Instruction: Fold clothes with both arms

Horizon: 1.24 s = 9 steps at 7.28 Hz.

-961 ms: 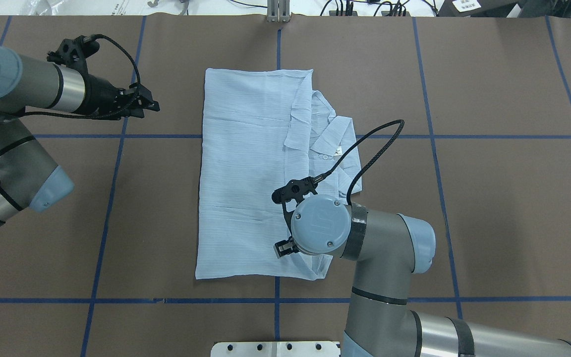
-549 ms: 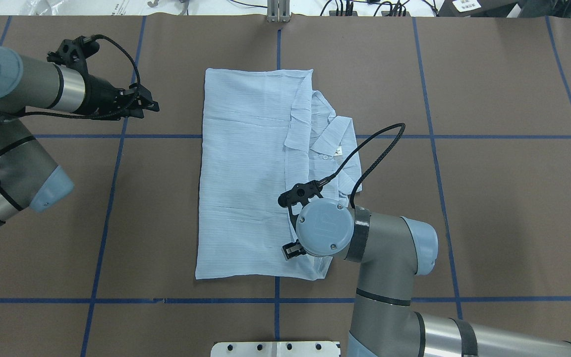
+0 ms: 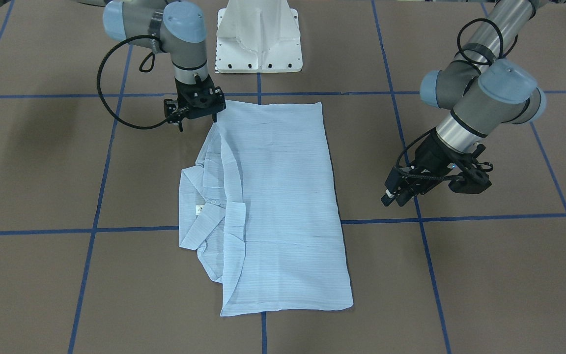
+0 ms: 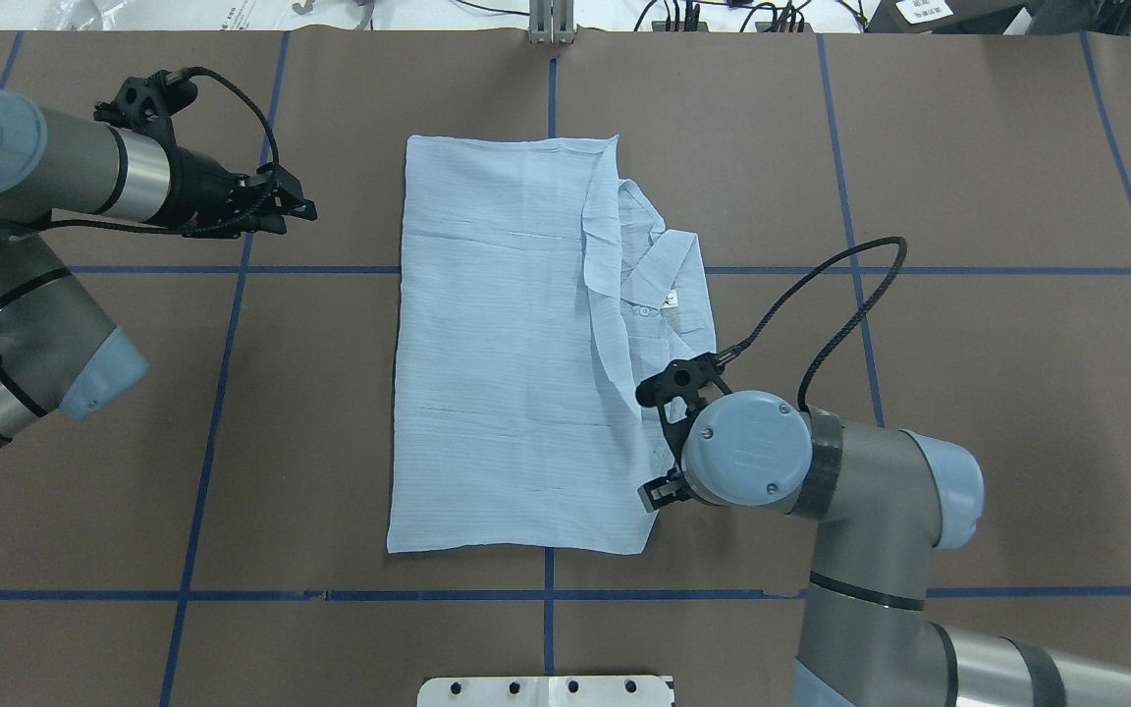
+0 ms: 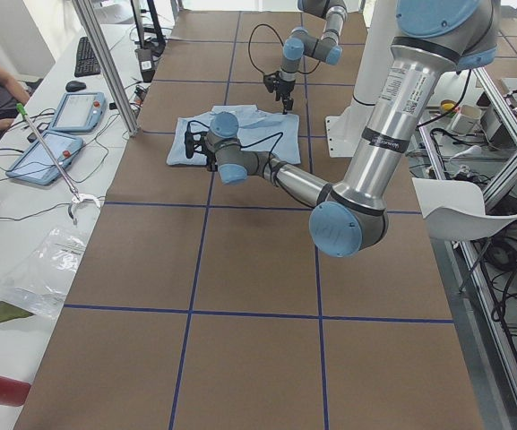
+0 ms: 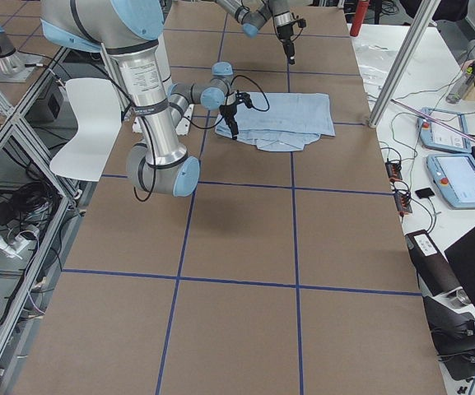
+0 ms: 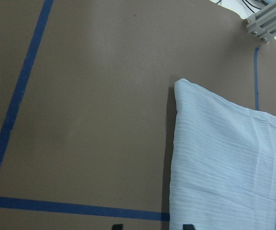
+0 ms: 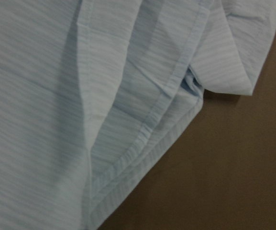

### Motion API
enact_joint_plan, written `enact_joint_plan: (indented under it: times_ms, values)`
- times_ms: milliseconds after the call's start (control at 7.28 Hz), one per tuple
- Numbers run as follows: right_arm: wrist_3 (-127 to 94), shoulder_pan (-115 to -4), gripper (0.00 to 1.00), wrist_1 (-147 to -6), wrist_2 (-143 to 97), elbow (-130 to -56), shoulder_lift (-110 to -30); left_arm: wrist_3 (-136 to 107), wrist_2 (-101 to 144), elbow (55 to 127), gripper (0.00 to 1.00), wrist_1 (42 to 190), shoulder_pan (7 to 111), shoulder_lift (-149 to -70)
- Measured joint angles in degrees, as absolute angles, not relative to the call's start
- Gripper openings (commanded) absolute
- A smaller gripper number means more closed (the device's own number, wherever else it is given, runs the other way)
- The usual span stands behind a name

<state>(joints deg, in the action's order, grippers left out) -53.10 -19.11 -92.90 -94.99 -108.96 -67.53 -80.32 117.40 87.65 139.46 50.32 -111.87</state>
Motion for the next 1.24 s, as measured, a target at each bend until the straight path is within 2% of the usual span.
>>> enact_joint_plan:
  times_ms: [275,549,824,1236]
  values:
    - [-53.7,-19.2,1.0,-92.9,-94.9,-111.5,-71.5,-80.4,118.5,90.0,0.51,135.9,51.0,-112.1]
    - [-58.6,-18.6,1.0,-92.9,-95.0,-113.2,-72.3,-80.4,118.9,91.9,0.51,133.0,51.2,-112.4]
    - [-75.4,-16.6,1.0,-92.5,-95.0,-113.1,-69.2,-80.4,119.0,92.3,0.51,132.5,51.3,-112.5]
    - [-111.8,-14.4,0.98,-92.1,-94.5,-112.9,-64.9,-80.4,118.9,92.3,0.51,132.5,51.3,-112.2]
